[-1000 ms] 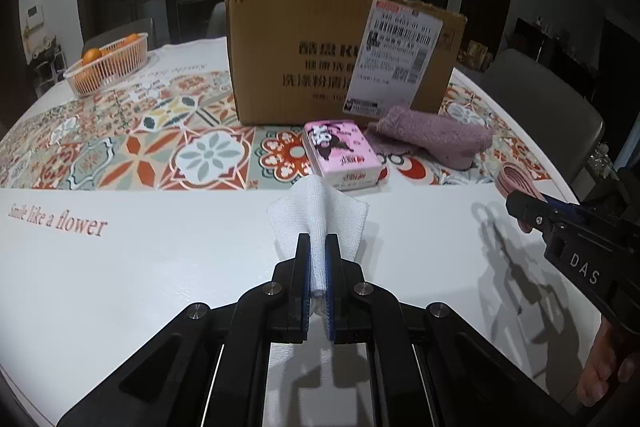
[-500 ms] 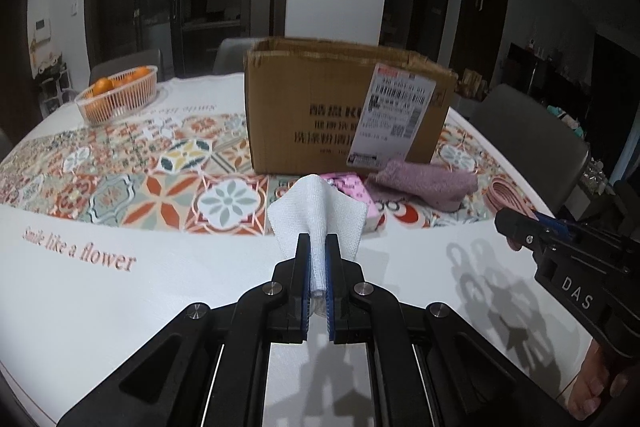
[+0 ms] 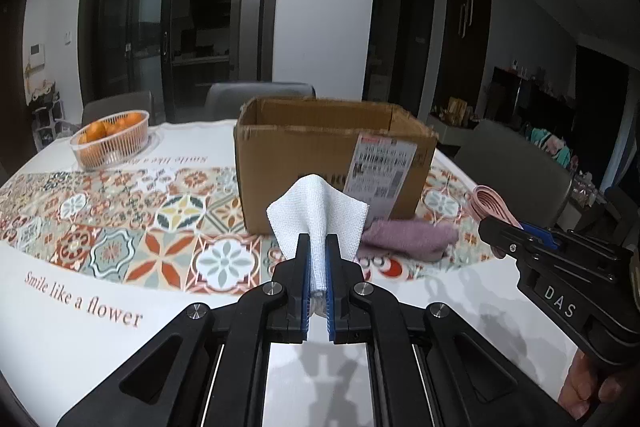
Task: Organize soft objects
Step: 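Lift the white cloth and hair tie and carry both over the box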
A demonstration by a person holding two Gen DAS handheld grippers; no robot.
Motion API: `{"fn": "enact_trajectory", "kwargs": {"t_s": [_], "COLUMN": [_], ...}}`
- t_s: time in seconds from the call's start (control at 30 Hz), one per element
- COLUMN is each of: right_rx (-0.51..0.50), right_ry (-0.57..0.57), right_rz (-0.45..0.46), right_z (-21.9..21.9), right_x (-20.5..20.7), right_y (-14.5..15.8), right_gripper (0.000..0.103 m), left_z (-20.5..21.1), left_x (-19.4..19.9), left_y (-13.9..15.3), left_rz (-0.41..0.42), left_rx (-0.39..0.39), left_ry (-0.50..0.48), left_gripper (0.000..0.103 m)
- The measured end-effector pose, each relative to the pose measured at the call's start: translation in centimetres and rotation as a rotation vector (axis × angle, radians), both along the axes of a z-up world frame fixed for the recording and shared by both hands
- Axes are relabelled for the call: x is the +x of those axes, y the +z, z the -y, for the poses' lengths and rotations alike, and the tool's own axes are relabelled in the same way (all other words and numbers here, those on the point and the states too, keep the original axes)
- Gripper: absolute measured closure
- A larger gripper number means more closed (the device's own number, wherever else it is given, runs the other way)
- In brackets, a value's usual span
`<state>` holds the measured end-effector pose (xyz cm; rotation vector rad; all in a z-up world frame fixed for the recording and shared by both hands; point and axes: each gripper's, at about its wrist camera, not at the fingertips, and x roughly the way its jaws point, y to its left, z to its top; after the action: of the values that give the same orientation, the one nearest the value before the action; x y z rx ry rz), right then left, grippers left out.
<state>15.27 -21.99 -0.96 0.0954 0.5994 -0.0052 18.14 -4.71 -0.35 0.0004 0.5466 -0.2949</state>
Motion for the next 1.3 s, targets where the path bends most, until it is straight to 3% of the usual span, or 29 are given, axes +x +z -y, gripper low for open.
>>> {"fn": "enact_trajectory", "kwargs": {"t_s": [0.63,1.3], "right_rx": [-0.008,-0.029], "right_ry": [0.007,0.025], "right_rz": [0.181,0.290], "right_z": [0.3,0.4], "right_x": [2.5,5.6], "right_y": [5.0,7.7], "right_gripper": [0.090,0.090], "left_z": [-0.2,0.1], "left_x": [2.6,5.8], "left_y": [4.5,7.4], "left_rz": [0.142,0.256], "left_rx": [-0.040,-0.036], "left_ry": [0.012,0.014], "left_gripper": [0.095,0.095]}}
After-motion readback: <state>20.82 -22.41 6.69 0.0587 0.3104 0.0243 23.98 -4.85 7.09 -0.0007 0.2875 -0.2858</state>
